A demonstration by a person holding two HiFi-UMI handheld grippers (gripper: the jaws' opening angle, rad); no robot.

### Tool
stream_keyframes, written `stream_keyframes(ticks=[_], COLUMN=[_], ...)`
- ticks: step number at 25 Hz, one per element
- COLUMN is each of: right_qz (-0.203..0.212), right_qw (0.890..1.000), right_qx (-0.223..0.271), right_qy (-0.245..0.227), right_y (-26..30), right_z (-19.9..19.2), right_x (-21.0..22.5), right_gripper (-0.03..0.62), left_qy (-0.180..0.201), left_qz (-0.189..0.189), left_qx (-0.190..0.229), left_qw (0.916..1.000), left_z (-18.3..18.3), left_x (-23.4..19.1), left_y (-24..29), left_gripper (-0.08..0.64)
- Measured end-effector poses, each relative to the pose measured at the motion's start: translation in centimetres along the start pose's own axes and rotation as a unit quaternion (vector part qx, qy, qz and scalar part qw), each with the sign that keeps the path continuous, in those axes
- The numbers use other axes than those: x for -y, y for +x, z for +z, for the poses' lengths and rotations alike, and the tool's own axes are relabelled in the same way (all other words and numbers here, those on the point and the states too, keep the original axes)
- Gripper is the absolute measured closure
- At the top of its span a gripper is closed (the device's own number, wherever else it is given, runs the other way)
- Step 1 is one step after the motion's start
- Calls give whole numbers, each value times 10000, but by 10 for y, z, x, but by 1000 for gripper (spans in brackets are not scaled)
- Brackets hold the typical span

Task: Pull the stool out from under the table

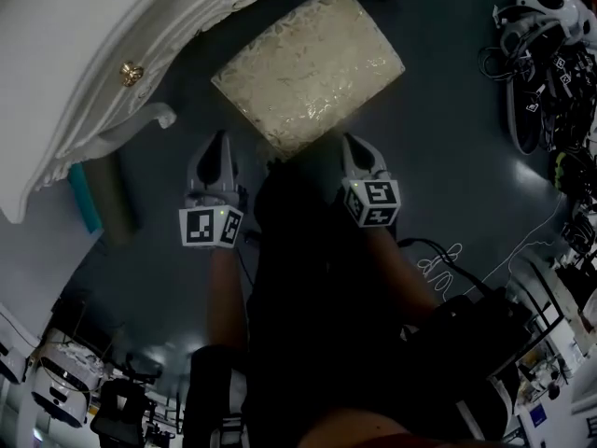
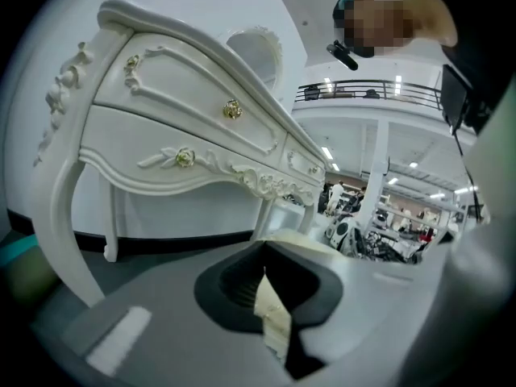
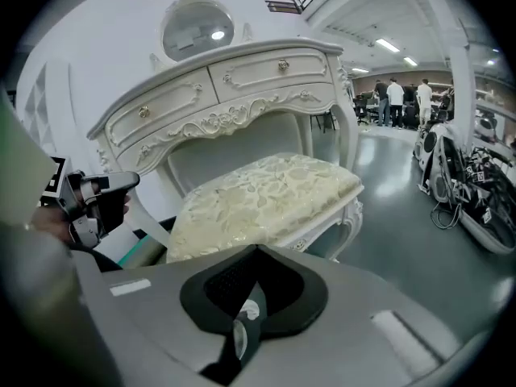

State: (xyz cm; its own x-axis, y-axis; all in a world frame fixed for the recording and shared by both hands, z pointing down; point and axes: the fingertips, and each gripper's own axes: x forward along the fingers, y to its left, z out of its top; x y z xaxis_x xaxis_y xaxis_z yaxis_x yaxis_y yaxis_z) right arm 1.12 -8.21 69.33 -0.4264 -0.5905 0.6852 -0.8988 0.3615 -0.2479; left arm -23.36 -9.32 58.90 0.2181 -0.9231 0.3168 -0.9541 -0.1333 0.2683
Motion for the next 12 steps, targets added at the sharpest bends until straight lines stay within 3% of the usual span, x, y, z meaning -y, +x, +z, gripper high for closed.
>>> stream_keyframes(ticks=[12], right_qz=[-18], right_qw=[9997], right_qx=[-240], right_qy=[-77], right_y=[-92], right_z=[95], right_x=[-37], right_gripper=[594], left_qy=[-247], left_qz=[112], left_qx=[-248], left_qw=[9993], left_z=[109], left_x=[47], left_y=[-44], left_gripper=[551])
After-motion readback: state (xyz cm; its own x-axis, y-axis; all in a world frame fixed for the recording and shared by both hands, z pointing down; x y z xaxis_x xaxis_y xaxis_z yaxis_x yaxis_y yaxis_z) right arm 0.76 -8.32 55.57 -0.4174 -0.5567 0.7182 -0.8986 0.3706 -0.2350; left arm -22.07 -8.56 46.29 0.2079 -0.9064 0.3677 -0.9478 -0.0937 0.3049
